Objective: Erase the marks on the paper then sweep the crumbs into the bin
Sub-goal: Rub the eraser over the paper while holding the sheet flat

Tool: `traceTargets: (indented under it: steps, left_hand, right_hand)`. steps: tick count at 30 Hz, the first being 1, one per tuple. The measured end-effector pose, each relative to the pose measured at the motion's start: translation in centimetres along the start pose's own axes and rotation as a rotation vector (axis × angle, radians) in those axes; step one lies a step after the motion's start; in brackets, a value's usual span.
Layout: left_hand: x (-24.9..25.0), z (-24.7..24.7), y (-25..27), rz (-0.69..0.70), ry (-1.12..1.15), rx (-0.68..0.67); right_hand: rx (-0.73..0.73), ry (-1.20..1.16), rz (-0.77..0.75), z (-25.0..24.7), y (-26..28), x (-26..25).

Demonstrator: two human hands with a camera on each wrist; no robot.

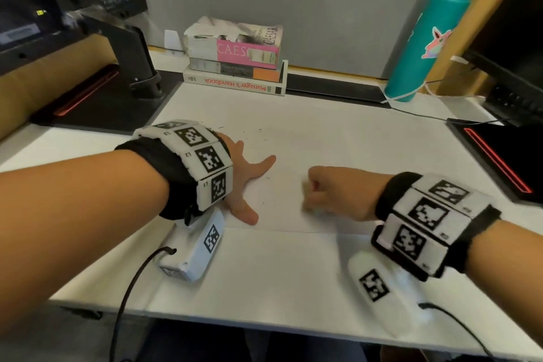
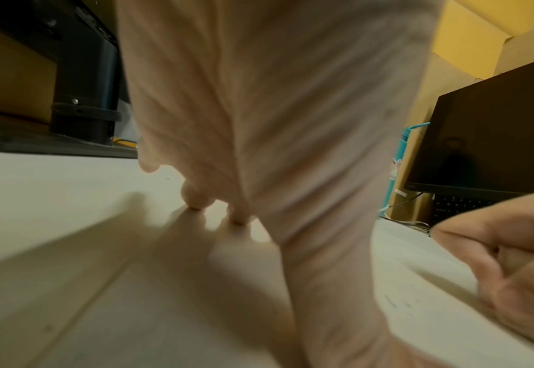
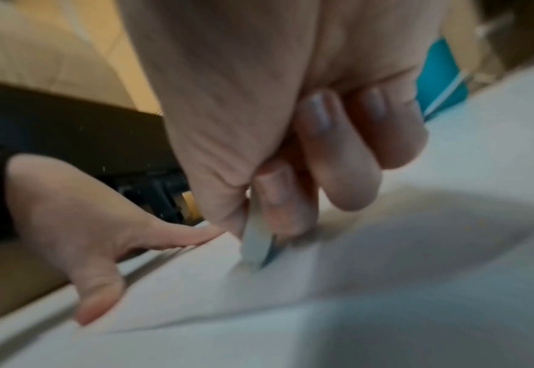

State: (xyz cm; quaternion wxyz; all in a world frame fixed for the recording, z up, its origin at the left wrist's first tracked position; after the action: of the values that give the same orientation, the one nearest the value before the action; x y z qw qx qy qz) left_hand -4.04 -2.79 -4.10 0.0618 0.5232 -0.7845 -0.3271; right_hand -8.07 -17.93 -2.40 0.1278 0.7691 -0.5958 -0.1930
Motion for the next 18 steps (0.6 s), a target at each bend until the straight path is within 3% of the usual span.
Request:
traceTargets:
  steps: [2,5,8,11,15,18]
  left_hand:
    - [0.0,-0.2,0.1,0.001,0.004,-0.001]
    - [0.1,-0.4,0.0,-0.006,-0.018,-0.002]
    - [0.1,0.0,-0.3,-0.023,-0.011,-0.015]
    - [0.0,-0.1,-0.3,-0.01,-0.001,-0.017]
    - [-0.1,-0.3,-0.2,-0.005,0.002,-0.007]
    - [0.0,0.0,-0.4,-0.005,0.001,-0.011]
  right_hand:
    - [-0.039,-0.001,0.048,-0.1,0.8,1.1]
    - [0.001,0.227,0.072,-1.1,-0.2,0.4]
    - [0.061,-0.036,-0.049,-0.7,-2.0,-2.4]
    - [0.041,-0.153,-0.022,0.0,-1.8,-0.7]
    - [0.033,0.181,0.048,-1.0,-1.2,0.6]
    - [0.069,0.093,-0.025,-0.8,-2.2,-1.4]
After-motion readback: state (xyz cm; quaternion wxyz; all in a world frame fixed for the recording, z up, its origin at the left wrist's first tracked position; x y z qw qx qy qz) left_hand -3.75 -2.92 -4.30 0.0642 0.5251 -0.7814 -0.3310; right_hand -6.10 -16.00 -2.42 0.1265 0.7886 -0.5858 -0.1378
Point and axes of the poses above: each hand's wrist, its own y-axis away from the middle knuckle, its own z-axis out of the palm, x = y × z, the point moved 3 cm from there along -y, towards the middle knuckle, and after that the axes turned 3 degrees about y, right-handed, at the moved point
